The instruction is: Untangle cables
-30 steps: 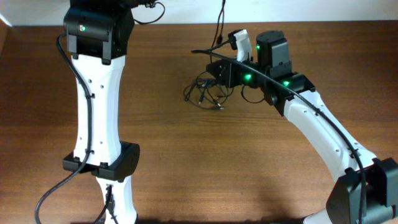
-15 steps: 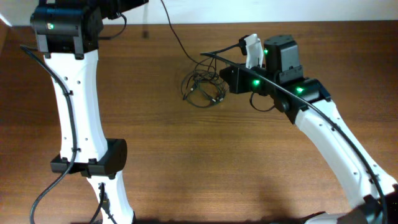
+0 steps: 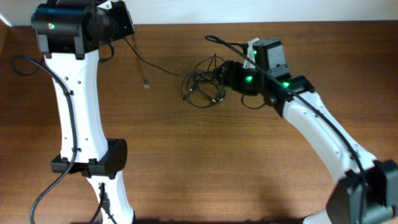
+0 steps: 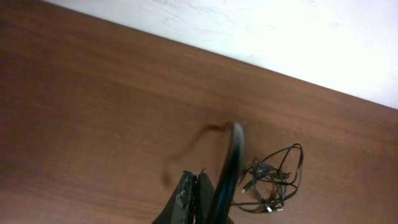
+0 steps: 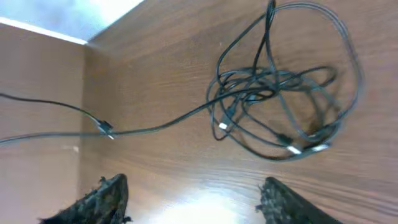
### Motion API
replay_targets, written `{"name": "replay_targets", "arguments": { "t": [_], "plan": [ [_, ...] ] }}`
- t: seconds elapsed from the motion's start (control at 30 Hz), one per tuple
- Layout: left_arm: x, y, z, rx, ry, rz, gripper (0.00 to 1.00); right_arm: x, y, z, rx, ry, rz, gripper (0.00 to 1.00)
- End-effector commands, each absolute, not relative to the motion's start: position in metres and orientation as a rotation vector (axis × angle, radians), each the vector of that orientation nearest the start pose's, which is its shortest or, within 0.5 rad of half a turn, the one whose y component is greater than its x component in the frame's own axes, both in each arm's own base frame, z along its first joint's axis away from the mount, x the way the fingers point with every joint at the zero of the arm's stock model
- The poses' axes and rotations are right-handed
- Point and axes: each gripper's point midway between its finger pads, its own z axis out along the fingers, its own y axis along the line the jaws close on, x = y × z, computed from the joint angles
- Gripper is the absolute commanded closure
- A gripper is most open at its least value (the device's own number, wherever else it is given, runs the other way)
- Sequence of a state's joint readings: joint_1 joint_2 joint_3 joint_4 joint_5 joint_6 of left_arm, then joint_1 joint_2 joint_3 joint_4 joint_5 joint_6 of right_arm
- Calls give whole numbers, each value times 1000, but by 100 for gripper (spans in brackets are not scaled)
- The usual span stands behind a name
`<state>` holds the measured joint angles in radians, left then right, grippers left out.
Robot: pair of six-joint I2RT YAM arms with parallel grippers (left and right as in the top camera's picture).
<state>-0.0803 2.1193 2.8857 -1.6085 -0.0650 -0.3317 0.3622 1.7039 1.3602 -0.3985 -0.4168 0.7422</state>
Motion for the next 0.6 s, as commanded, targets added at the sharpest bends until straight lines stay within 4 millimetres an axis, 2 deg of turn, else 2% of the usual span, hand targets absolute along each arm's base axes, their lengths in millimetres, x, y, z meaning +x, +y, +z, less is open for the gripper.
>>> {"name": "replay_targets", "arguments": {
  "t": [0.0,0.23,0.53,0.57],
  "plan": [
    [455,-21,373,-324,2377,-73,100,423,260,184,418,2487,1232,23],
    [454,-25,372,-312,2385,-105,100,445,288,163,533,2452,1462,23],
    [454,-25,372,-313,2386,-104,100,472,294,126,574,2398,1460,50],
    [454,-25,372,-313,2386,-103,100,474,293,124,585,2395,1443,57]
  ]
}}
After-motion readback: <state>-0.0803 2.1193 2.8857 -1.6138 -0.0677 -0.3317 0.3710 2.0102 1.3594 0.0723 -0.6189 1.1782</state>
